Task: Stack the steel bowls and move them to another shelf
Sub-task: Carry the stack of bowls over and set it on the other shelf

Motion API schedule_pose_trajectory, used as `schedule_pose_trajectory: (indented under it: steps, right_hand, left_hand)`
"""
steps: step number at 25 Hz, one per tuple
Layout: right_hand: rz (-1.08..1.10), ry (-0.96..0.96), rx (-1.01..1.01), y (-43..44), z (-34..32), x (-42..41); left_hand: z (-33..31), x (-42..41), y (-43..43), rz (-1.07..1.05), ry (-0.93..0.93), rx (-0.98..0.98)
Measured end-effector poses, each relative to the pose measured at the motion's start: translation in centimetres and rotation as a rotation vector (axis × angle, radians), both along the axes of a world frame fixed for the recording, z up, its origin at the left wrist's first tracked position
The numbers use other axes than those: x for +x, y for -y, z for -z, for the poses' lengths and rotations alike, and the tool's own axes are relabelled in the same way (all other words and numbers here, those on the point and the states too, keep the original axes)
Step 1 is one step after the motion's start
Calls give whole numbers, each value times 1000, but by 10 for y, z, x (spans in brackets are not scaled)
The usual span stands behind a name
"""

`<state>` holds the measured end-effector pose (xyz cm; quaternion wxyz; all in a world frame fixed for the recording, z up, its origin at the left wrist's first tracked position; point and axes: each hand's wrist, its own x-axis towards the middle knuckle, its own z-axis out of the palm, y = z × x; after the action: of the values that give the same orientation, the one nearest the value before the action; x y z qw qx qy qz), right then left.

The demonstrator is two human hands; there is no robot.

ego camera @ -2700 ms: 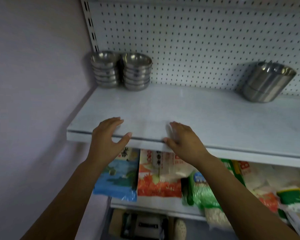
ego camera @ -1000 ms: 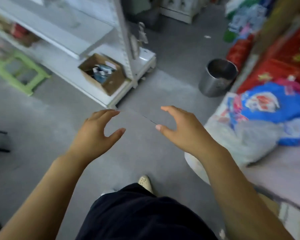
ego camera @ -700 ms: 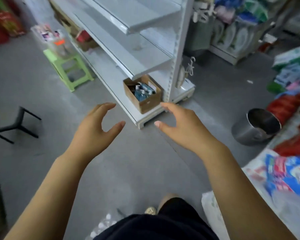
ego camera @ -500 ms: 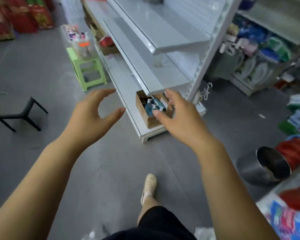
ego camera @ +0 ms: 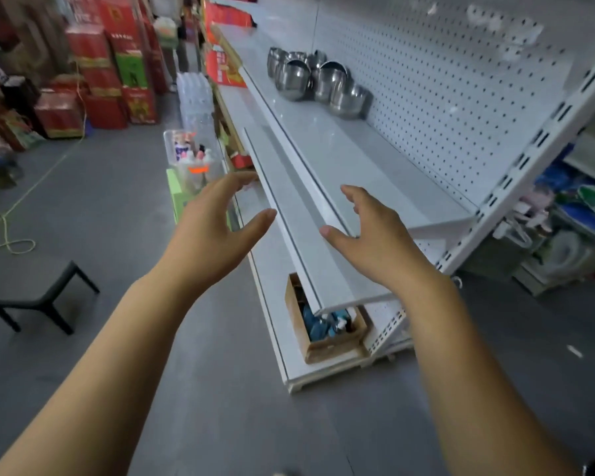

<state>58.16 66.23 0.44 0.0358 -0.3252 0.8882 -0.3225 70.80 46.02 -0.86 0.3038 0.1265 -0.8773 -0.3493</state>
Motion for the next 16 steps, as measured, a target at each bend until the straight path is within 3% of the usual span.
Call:
schedule_pose_trajectory:
  steps: [8,16]
  right_hand:
    - [35,42,21,124,18,-112]
    - [284,84,-128,256,17,-182]
  left_hand:
    - [13,-111,124,6,10,7]
    - [-1,-221,292,191,123,-141]
